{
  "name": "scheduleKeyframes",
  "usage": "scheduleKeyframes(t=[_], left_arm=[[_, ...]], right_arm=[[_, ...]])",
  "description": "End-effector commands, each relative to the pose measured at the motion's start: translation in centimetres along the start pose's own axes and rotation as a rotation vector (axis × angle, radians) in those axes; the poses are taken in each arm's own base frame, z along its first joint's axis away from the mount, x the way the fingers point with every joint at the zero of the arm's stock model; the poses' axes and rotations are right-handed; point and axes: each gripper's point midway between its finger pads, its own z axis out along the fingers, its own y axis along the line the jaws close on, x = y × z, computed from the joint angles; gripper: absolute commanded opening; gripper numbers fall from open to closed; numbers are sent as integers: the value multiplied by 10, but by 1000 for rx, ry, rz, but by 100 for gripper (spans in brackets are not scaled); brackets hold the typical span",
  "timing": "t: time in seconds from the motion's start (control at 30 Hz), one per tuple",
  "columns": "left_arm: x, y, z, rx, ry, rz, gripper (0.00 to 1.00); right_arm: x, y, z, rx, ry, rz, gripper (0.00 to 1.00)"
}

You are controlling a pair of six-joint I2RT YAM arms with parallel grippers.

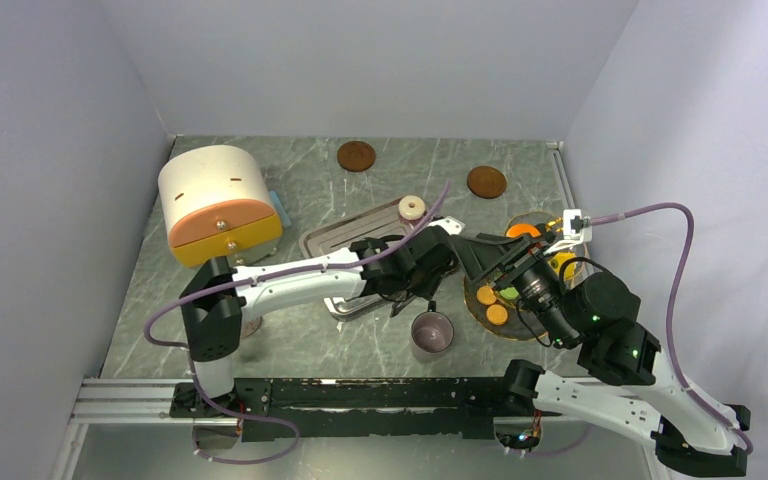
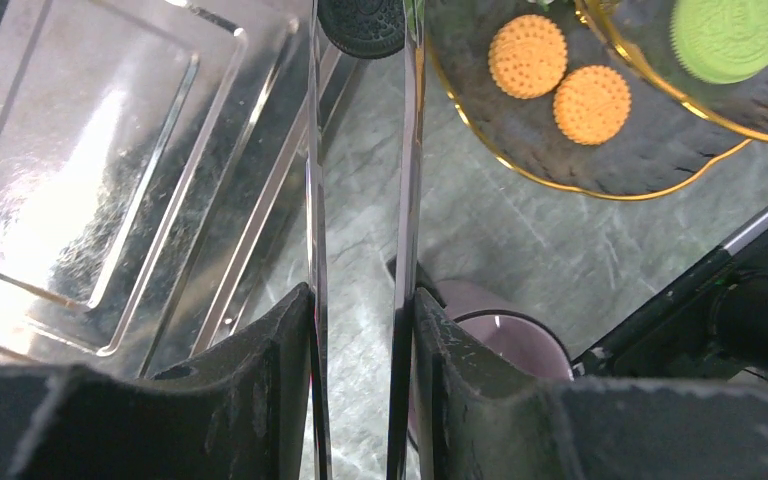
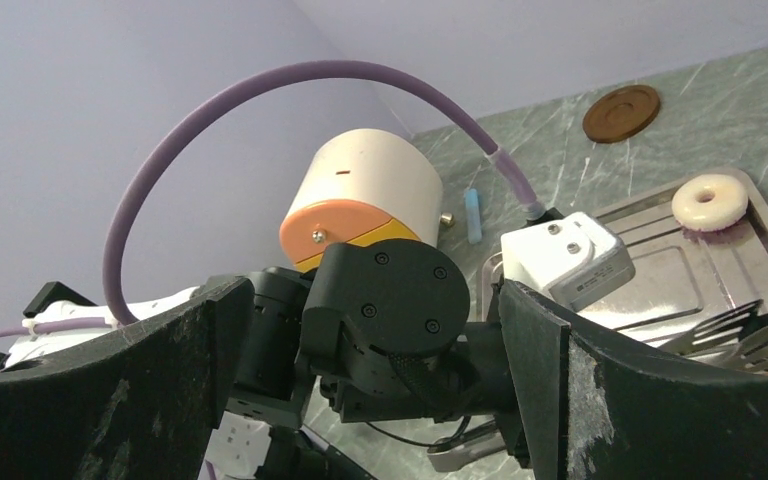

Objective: Serve the afternoon tea
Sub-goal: Pick up the desert from the tray, then place the desert on the desert table.

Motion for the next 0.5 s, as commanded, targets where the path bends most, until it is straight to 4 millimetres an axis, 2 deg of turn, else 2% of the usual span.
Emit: scheduleKeyframes(t=[0.0, 0.47], left_arm=[[-20, -28, 4, 82, -57, 6, 40], [-18, -58, 23, 153, -47, 20, 39]], right_arm=[[-7, -1, -3, 2, -28, 8, 97], [-8, -2, -4, 3, -29, 8, 97]])
